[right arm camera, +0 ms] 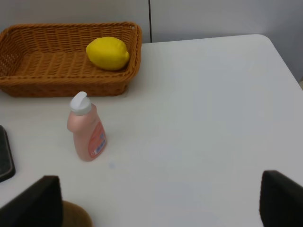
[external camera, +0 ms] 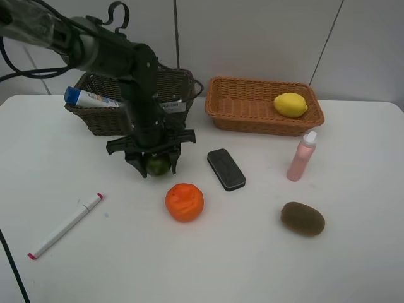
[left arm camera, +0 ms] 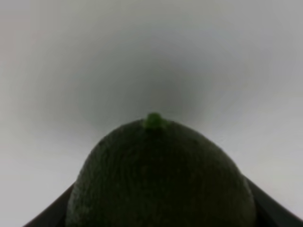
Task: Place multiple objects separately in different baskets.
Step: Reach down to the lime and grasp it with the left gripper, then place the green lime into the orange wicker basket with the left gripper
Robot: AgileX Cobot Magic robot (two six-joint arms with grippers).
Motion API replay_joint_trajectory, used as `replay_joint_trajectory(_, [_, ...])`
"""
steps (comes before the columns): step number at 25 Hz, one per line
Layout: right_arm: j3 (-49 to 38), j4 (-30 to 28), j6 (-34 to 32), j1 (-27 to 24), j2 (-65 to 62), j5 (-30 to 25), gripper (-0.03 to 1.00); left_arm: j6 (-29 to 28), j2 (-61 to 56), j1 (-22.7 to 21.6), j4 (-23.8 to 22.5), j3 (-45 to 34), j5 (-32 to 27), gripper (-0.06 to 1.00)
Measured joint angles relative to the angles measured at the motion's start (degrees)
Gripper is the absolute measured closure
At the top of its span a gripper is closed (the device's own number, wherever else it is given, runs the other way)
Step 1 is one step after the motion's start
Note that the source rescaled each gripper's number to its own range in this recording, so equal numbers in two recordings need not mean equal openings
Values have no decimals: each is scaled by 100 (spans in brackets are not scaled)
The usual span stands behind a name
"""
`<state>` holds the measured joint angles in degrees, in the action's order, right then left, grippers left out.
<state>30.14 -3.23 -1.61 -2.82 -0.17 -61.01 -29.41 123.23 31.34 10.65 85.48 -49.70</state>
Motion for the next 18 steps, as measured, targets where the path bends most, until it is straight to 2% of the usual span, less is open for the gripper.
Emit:
replay_joint_trajectory(4, [0,0,0,0,0,0,-1,846,-9,166,686,1106,53,27])
replay_joint_trajectory(9, [0,0,0,0,0,0,-1,1082,695,308,873,2819,487,27])
replay_joint_trajectory(12, [0,0,0,0,0,0,-1,1102,1442,313,752,3810,821,27])
replay_joint_trajectory(18, [0,0,0,0,0,0,-1,1456,2684,313,28,5243,1802,27])
